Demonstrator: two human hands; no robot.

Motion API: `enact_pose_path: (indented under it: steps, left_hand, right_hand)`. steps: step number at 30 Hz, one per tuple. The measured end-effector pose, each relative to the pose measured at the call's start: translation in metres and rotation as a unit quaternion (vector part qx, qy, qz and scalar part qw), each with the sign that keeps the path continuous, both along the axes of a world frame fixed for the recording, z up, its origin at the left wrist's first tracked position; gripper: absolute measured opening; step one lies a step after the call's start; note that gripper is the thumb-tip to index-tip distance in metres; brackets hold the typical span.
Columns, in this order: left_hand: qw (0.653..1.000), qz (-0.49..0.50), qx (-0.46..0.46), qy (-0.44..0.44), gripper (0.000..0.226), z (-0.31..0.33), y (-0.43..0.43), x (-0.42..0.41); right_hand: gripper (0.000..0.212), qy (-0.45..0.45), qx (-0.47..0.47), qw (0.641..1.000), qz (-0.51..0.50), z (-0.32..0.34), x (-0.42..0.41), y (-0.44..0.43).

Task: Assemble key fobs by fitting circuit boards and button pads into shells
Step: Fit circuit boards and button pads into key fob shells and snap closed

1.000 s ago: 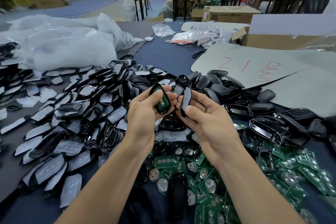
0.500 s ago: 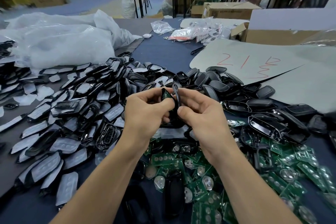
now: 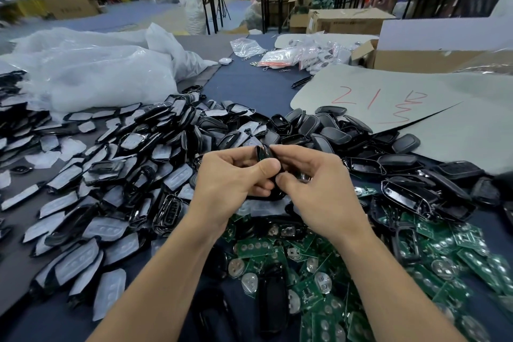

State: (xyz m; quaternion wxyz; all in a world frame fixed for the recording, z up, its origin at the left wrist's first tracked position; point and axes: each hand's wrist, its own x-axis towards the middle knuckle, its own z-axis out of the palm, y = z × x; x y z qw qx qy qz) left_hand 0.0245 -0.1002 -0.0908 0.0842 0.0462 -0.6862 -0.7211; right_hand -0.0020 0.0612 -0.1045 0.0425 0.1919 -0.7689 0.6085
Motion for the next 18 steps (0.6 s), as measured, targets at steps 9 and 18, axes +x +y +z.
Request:
enact_pose_path:
  steps: [9,18]
  left_hand:
    - [0.999,-0.034,0.027,-0.019,0.027,-0.001,-0.003,0.002]
    - [0.989,0.087,-0.117,0.031,0.030,-0.011,0.003,-0.001]
  right_hand:
    - [0.052,0.062,0.085,0.994,-0.024,0.007,0.008,0.003]
    - [0.054,0.096,0.149,0.982,-0.064,0.006,0.014,-0.003]
